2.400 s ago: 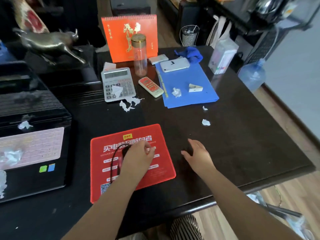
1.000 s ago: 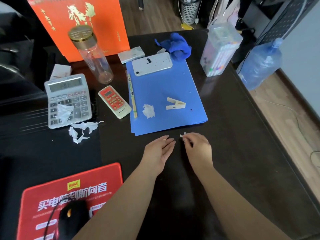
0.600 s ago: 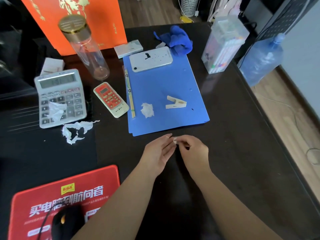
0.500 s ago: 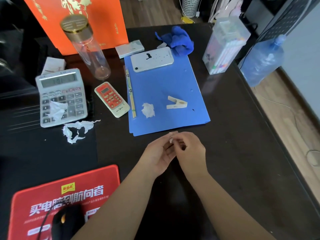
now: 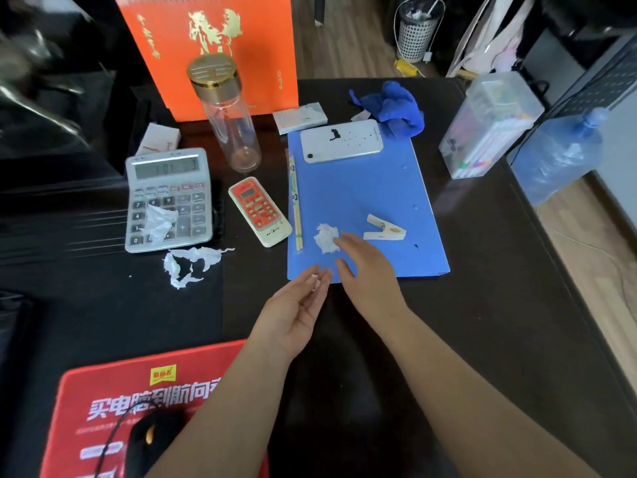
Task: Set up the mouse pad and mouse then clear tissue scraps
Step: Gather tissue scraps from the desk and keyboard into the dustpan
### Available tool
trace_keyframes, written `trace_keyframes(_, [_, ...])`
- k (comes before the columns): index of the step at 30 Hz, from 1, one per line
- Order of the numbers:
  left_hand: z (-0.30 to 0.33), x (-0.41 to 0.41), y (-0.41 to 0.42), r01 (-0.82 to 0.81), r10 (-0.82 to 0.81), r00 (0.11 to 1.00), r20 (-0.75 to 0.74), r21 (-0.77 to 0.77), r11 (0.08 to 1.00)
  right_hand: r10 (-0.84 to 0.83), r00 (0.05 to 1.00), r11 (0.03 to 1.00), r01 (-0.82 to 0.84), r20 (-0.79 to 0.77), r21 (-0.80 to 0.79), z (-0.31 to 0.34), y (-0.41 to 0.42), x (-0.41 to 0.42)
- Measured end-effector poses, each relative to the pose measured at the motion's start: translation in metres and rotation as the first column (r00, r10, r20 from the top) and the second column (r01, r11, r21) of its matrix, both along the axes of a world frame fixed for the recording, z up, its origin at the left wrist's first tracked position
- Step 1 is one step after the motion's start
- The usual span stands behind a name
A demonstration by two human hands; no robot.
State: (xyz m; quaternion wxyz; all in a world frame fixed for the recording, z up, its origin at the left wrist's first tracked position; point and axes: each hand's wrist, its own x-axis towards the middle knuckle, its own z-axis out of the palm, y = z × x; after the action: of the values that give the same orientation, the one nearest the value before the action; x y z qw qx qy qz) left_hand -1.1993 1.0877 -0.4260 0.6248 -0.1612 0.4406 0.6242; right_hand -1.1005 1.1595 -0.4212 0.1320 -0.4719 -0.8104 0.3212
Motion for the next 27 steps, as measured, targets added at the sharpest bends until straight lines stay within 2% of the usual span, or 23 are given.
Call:
trace_keyframes(5, [-0.001, -0.018, -0.013, -0.066, 0.066, 0.998, -0.006, -0.03, 0.997, 0.23, 0.936, 0.972, -0.236, 0.268, -0.008, -0.024, 0.021, -0.031])
trace_keyframes(8, [-0.001, -0.026, -0.019, -0.087, 0.087, 0.996, -0.006, -0.057, 0.995, 0.235, 0.902, 0.967, -0.254, 0.363, 0.006, -0.03, 0.02, -0.031])
trace_keyframes(11, [0.0, -0.03, -0.026, -0.118, 0.117, 0.993, -0.008, -0.077, 0.99, 0.221, 0.895, 0.968, -0.25, 0.388, 0.025, -0.028, 0.008, -0.027])
trace_keyframes(13, [0.001, -0.029, -0.03, -0.157, 0.155, 0.987, -0.032, -0.086, 0.984, 0.197, 0.923, 0.978, -0.207, 0.332, -0.004, -0.022, -0.004, -0.024])
trace_keyframes(16, [0.005, -0.027, -0.037, -0.231, 0.22, 0.969, -0.113, -0.092, 0.969, 0.131, 0.984, 0.991, -0.125, 0.12, -0.052, -0.006, -0.034, -0.031])
trace_keyframes(19, [0.015, -0.03, -0.05, -0.237, 0.223, 0.96, -0.171, -0.067, 0.969, 0.167, 0.981, 0.986, -0.168, -0.094, 0.002, 0.01, -0.068, -0.052])
trace_keyframes(23, [0.028, -0.052, -0.071, -0.273, 0.266, 0.956, -0.122, -0.047, 0.961, 0.217, 0.962, 0.976, -0.209, -0.165, 0.064, 0.022, -0.095, -0.082])
trace_keyframes(27, [0.026, -0.084, -0.093, -0.262, 0.263, 0.959, -0.109, 0.026, 0.965, 0.288, 0.95, 0.952, -0.271, -0.121, 0.139, 0.022, -0.109, -0.107])
